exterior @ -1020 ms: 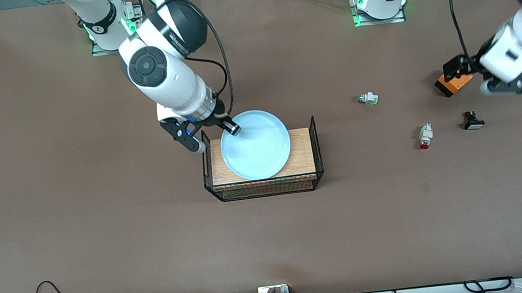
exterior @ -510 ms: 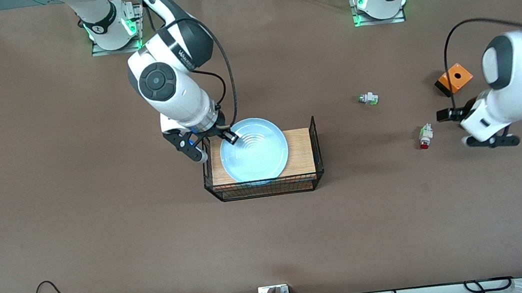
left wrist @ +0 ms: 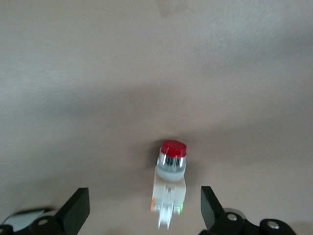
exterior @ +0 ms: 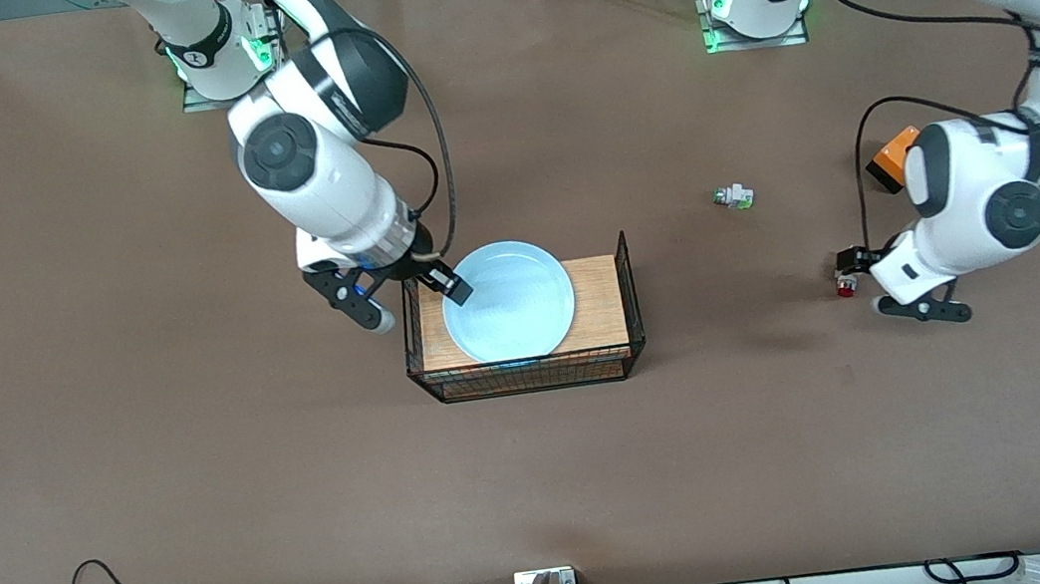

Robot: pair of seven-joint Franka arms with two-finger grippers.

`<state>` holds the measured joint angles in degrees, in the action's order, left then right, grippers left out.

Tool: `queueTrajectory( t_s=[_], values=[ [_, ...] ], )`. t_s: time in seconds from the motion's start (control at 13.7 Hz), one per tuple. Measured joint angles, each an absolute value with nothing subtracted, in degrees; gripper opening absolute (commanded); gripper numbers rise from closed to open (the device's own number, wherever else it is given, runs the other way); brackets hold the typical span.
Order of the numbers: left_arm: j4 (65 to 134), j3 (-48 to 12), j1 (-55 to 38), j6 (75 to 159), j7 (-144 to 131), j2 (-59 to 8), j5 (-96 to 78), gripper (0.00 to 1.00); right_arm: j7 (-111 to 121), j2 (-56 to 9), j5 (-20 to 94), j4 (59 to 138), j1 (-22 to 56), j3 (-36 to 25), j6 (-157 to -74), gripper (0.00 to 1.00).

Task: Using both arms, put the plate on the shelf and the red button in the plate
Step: 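Release the plate and withdraw the right gripper while the left gripper grasps the button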

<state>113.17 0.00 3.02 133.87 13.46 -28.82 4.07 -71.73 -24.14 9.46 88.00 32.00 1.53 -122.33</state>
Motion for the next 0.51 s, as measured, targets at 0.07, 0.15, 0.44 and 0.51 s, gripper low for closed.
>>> queueTrajectory(
  t_s=[0.07, 0.15, 0.44, 0.51],
  values=[
    [114.99, -0.01, 3.03, 136.01, 13.7, -29.07, 4.07, 0.78, -70.33, -22.52, 8.78, 87.51, 31.94, 1.28, -120.19, 1.0],
    [116.28, -0.02, 3.03, 137.13, 13.85, -29.15, 4.07, 0.59, -68.23, -20.74, 7.68, 87.05, 31.74, 1.11, -117.13, 1.0],
    [117.1, -0.25, 3.01, 137.54, 14.22, -29.08, 4.07, 0.16, -53.45, -15.43, 2.25, 86.09, 27.7, 0.2, -107.02, 1.0],
    [117.07, -0.34, 3.0, 137.56, 14.22, -29.02, 4.07, 0.12, -48.39, -14.77, 1.07, 86.1, 25.31, 0.03, -105.56, 1.0]
  ],
)
